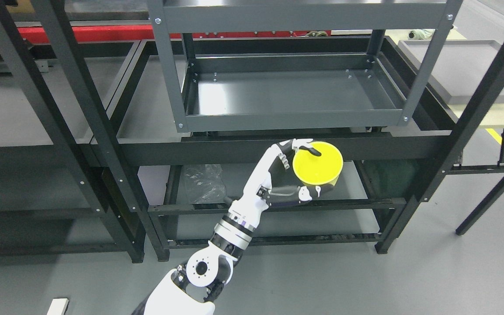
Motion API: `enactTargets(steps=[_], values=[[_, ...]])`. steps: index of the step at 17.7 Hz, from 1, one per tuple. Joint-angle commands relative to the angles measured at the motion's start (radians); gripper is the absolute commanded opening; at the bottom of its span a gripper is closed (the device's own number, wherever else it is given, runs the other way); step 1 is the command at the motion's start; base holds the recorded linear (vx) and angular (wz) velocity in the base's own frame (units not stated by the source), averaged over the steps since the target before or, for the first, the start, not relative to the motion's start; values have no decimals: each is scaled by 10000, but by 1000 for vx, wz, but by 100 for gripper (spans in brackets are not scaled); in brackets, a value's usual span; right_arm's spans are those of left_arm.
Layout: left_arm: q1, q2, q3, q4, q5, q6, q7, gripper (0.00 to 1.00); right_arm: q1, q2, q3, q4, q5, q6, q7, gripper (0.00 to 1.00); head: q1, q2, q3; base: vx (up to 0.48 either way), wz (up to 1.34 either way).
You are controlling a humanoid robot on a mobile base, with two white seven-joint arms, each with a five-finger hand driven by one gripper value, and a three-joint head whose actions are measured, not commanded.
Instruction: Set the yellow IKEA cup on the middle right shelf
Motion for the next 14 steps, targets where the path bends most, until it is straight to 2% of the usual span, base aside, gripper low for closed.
enactTargets(steps=[1,10,14], values=[[-1021,175,547,-20,-12,203,0,1,63,-174,0,0,0,8,2,99,0,0,0,39,173],[-2708,175,-740,133,-27,632,-15,1,63,-174,0,0,0,8,2,99,0,0,0,77,150],[-3536,175,-237,164,-43,939,0,1,63,-174,0,0,0,8,2,99,0,0,0,63,-177]])
